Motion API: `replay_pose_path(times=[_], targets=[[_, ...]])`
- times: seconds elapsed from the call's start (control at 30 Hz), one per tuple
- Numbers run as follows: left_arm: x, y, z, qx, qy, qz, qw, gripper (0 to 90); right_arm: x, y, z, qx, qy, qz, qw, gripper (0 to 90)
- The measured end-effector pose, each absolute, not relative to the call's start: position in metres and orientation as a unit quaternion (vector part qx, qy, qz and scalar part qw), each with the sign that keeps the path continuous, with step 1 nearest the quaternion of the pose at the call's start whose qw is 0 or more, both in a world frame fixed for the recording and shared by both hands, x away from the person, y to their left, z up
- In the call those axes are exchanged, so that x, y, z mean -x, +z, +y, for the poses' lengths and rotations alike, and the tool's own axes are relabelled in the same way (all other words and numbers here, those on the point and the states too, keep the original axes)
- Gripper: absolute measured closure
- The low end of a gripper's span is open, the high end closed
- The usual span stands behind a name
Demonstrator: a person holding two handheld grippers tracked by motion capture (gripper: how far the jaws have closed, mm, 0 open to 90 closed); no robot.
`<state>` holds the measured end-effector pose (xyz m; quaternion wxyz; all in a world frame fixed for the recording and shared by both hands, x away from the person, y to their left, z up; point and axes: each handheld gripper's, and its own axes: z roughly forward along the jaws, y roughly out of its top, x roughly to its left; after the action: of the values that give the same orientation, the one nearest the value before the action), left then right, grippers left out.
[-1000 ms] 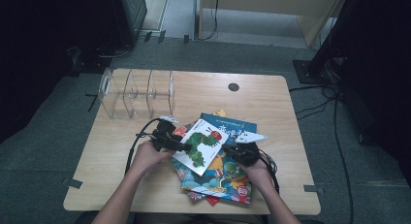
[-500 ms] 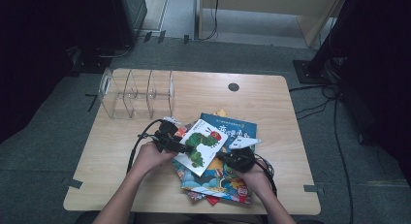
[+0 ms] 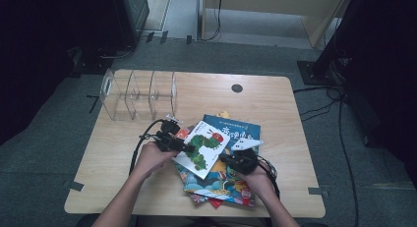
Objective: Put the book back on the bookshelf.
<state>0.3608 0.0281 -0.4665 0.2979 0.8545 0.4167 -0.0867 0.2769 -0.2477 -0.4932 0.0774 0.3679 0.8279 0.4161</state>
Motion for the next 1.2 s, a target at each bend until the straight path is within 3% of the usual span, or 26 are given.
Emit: replay_pose_path(times=[0.3, 0.47, 0.57, 0.63, 0.7, 0.8, 1.0, 1.2], targets=[[-0.360, -0.421, 0.035, -0.842, -0.119, 0.406, 0.334, 42.2, -0.279, -0.495, -0.247, -0.365, 0.423, 0.825, 0.080, 90.0], [-0.357, -0.390, 0.018, -0.866, -0.105, 0.378, 0.310, 49.8, -0.281, -0.495, -0.248, -0.369, 0.430, 0.821, 0.074, 90.0], [-0.359, -0.381, 0.008, -0.867, -0.099, 0.374, 0.314, 48.4, -0.282, -0.495, -0.248, -0.370, 0.432, 0.819, 0.076, 88.7], [-0.362, -0.379, -0.001, -0.872, -0.127, 0.363, 0.304, 52.1, -0.283, -0.494, -0.248, -0.367, 0.438, 0.818, 0.073, 83.2], [-0.362, -0.385, -0.018, -0.881, -0.163, 0.352, 0.269, 55.1, -0.282, -0.494, -0.246, -0.363, 0.443, 0.816, 0.076, 83.2], [-0.358, -0.390, -0.039, -0.902, -0.126, 0.341, 0.231, 60.6, -0.280, -0.494, -0.243, -0.357, 0.439, 0.820, 0.087, 83.6], [-0.367, -0.388, -0.048, -0.907, -0.107, 0.348, 0.213, 72.2, -0.282, -0.494, -0.244, -0.358, 0.437, 0.821, 0.080, 79.3], [-0.374, -0.379, -0.046, -0.921, -0.101, 0.326, 0.188, 77.7, -0.281, -0.494, -0.245, -0.346, 0.429, 0.828, 0.100, 70.4]])
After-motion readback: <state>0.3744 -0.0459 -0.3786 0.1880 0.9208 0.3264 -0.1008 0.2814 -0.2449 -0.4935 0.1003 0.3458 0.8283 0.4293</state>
